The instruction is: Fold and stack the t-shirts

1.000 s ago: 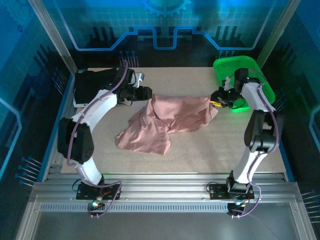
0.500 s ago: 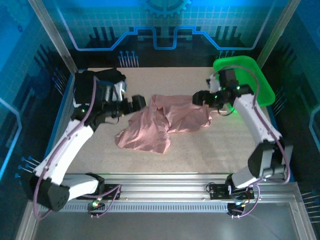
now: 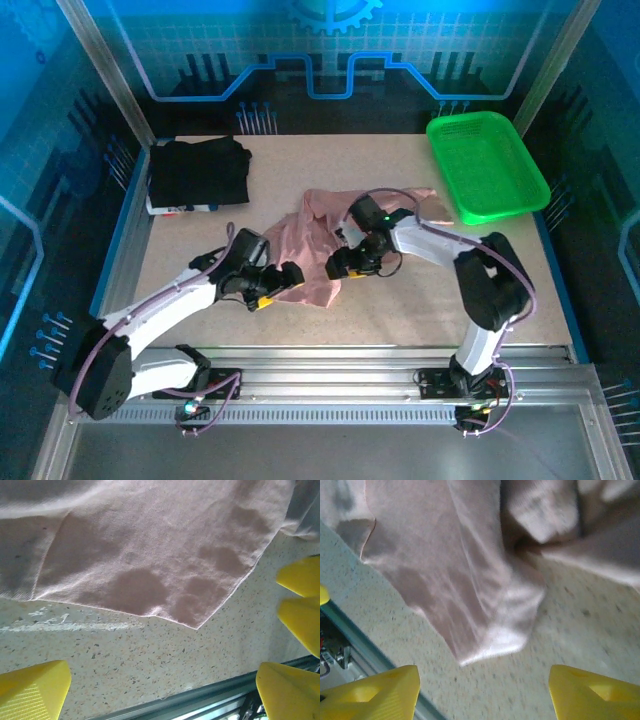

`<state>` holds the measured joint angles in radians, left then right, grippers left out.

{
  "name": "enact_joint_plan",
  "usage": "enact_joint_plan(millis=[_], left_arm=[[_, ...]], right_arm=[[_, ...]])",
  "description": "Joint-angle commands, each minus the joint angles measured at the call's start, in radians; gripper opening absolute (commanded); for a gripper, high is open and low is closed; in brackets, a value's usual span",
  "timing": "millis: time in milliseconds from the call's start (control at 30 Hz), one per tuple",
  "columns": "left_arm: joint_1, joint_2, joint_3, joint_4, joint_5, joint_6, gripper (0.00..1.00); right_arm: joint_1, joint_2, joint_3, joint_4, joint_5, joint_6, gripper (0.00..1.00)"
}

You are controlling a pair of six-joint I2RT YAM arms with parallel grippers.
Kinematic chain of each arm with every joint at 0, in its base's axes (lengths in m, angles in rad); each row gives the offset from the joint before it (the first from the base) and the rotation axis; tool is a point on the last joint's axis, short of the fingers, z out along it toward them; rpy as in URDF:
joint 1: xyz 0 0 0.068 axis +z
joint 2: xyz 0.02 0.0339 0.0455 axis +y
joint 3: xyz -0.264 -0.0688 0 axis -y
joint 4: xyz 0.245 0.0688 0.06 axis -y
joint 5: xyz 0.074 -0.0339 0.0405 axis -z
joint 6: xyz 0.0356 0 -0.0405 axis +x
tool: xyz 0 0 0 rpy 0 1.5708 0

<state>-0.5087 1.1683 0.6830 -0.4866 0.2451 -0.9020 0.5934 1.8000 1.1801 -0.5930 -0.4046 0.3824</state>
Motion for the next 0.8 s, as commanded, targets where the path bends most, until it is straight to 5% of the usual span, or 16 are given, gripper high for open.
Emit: enact_joint_plan(millis=[0, 100, 167, 267, 433, 767], left_arm=[[0.000, -0.071, -0.033, 0.018, -0.057, -0.062, 0.97], [0.002, -0.117, -0.082, 0.032, -0.080, -0.103, 0.97], [0.002, -0.141, -0.113, 0.042, -0.091, -0.126, 0.97], [0.005, -0.160, -0.141, 0.042, -0.125, -0.142, 0.97], [0.103, -0.114, -0.170, 0.079, -0.180, -0.161, 0.95], [0.240, 0.301, 0.023, 0.191, -0.201, -0.026, 0.84]], right_arm=[[0.037, 0.093, 0.093, 0.046, -0.009, -0.004, 0.68], [0.053, 0.188, 0.159, 0.007, 0.031, 0.024, 0.51], [0.057, 0.216, 0.185, -0.003, 0.043, 0.075, 0.25], [0.070, 0.200, 0.212, -0.009, -0.010, 0.135, 0.12], [0.093, 0.134, 0.219, -0.074, -0.089, 0.290, 0.12], [0.138, 0.042, 0.218, -0.117, -0.176, 0.446, 0.15]])
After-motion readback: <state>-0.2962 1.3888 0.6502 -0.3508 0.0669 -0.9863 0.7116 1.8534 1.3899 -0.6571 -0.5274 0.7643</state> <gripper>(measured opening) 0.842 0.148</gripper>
